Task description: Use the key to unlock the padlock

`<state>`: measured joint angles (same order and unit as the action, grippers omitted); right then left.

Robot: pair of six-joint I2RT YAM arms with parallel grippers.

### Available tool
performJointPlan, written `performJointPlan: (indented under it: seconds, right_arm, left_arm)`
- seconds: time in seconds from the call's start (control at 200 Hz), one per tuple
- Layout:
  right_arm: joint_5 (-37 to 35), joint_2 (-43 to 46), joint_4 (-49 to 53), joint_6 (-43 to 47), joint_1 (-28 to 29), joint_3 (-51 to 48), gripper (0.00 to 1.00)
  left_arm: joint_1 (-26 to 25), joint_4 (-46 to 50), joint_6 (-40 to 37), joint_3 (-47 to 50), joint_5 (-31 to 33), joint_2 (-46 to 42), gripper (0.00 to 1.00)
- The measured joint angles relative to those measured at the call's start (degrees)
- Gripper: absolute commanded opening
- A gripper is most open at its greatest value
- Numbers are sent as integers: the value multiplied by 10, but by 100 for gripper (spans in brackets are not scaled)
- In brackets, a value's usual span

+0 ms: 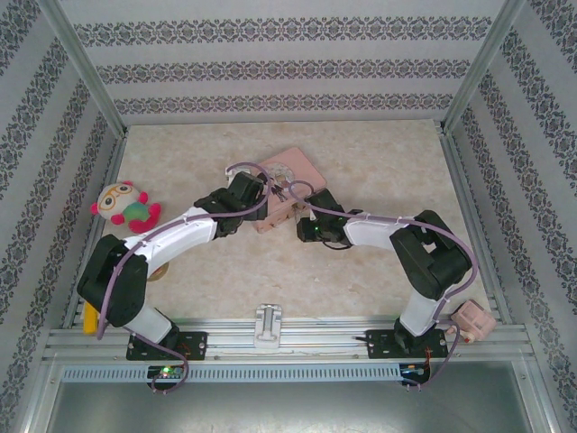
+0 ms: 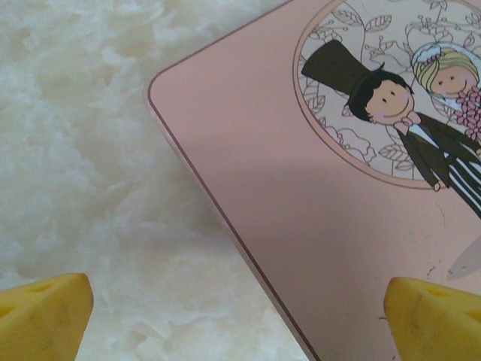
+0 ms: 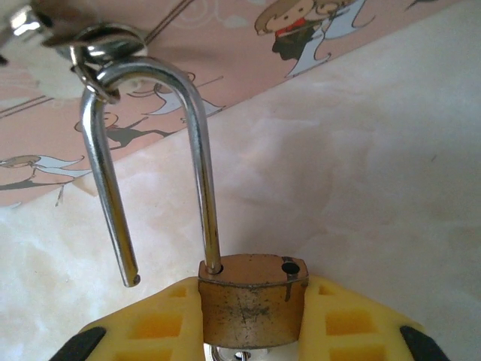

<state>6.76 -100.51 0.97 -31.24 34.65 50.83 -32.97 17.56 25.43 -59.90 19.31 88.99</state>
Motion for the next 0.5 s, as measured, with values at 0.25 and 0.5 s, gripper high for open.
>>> performJointPlan:
  seconds: [0.25, 0.5]
  right_arm:
    - [13, -1, -30, -64, 0, -7, 0]
    - [54, -11, -65, -105, -11, -11, 0]
  left_arm:
    - [-4, -4, 0, 8, -11, 12, 99]
    - [-5, -7, 0, 6, -14, 30, 99]
